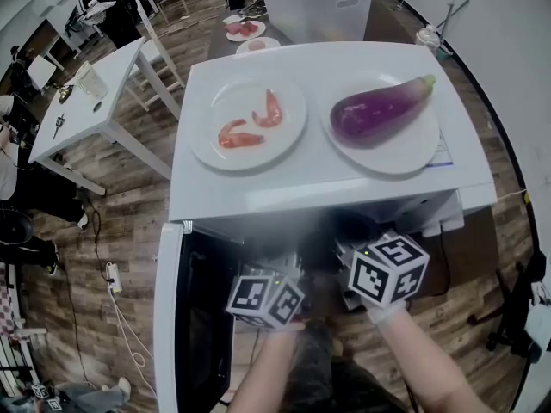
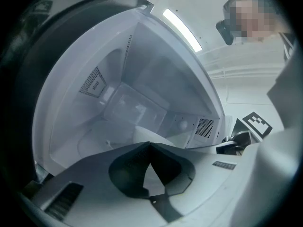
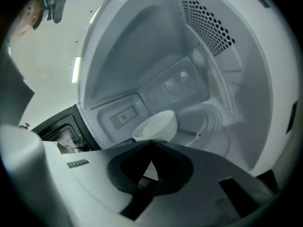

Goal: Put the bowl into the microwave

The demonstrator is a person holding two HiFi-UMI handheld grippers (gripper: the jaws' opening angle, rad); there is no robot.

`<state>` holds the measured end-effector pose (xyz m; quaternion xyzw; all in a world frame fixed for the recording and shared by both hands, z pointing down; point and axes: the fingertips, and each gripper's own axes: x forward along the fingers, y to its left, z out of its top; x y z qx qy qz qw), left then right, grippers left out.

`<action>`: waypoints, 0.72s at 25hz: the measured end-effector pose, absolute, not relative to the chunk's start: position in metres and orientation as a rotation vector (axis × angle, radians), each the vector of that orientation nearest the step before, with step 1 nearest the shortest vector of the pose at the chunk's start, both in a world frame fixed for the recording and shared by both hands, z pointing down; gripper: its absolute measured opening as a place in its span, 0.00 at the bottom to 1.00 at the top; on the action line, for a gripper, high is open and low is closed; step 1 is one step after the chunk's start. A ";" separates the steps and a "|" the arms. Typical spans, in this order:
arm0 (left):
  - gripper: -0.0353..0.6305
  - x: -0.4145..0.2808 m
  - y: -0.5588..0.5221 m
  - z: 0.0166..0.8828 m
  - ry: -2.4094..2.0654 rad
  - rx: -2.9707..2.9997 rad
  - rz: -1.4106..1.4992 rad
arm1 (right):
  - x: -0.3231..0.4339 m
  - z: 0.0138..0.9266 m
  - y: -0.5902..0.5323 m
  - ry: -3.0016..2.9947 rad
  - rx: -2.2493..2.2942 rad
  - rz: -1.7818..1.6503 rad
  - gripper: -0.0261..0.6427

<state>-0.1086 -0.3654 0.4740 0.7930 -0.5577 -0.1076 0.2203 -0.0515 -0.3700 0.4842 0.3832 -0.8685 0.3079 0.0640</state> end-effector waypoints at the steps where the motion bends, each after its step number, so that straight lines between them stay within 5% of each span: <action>1: 0.05 -0.110 -0.366 0.475 -1.541 2.192 -0.301 | -0.052 0.485 -0.371 -2.622 1.157 0.933 0.05; 18: 0.05 -0.113 -0.367 0.476 -1.532 2.194 -0.292 | -0.059 0.488 -0.376 -2.615 1.165 0.961 0.05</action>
